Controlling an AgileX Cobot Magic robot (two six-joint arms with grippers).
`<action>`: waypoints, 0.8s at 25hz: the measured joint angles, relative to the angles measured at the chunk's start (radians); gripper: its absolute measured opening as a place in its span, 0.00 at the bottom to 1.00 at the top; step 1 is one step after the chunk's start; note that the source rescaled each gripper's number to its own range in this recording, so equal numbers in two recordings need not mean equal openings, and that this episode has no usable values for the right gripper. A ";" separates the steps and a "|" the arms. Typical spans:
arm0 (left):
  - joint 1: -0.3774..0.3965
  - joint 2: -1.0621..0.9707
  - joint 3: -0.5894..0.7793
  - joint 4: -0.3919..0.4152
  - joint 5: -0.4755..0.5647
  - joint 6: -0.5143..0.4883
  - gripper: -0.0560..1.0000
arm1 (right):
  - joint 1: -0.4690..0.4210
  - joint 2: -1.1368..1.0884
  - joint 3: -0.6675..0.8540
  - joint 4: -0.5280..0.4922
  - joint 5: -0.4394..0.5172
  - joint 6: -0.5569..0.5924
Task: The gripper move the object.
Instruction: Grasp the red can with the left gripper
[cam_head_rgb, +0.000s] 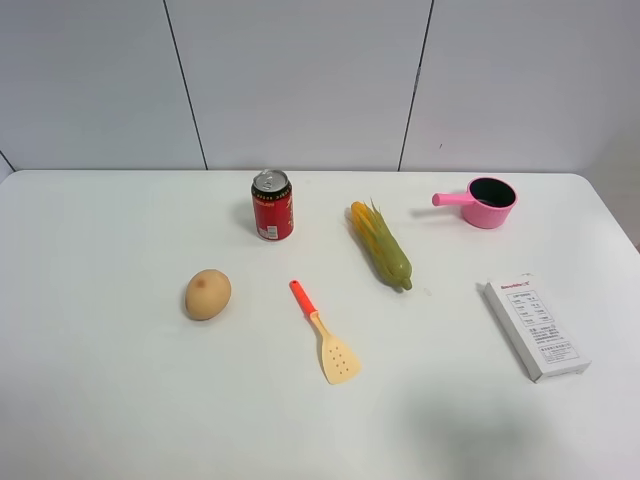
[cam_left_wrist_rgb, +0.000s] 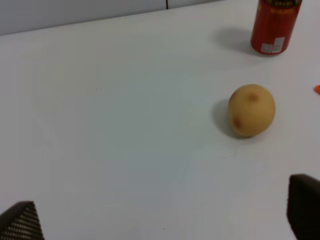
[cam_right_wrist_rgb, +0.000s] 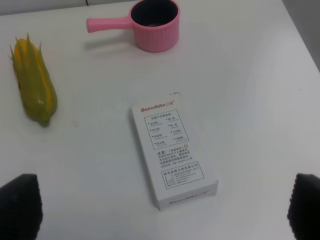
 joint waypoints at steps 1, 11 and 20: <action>0.000 0.000 0.000 -0.003 0.000 -0.001 1.00 | 0.000 0.000 0.000 0.000 0.000 0.000; 0.000 0.180 -0.121 -0.048 -0.012 -0.063 1.00 | 0.000 0.000 0.000 0.000 0.000 0.000; 0.000 0.486 -0.193 -0.190 -0.139 -0.007 1.00 | 0.000 0.000 0.000 0.000 0.000 0.000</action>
